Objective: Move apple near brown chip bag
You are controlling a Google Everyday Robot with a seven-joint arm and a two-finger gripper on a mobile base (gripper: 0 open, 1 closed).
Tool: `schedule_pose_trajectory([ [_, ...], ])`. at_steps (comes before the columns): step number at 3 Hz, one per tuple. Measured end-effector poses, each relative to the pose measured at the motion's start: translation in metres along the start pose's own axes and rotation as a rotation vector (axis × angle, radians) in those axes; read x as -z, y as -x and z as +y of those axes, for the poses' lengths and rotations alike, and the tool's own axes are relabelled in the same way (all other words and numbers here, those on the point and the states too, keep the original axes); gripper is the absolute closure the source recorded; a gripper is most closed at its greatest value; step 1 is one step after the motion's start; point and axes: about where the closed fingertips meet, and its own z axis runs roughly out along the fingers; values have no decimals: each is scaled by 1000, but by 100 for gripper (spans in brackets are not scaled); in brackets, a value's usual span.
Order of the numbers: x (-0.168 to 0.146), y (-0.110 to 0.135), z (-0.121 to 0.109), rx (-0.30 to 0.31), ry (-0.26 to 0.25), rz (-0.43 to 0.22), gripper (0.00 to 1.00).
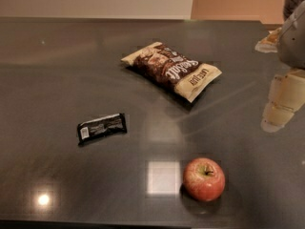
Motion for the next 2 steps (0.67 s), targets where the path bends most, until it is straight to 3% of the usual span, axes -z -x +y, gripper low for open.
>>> schedule_pose_trajectory([
  [2, -22, 26, 46, 182, 109, -99, 0],
])
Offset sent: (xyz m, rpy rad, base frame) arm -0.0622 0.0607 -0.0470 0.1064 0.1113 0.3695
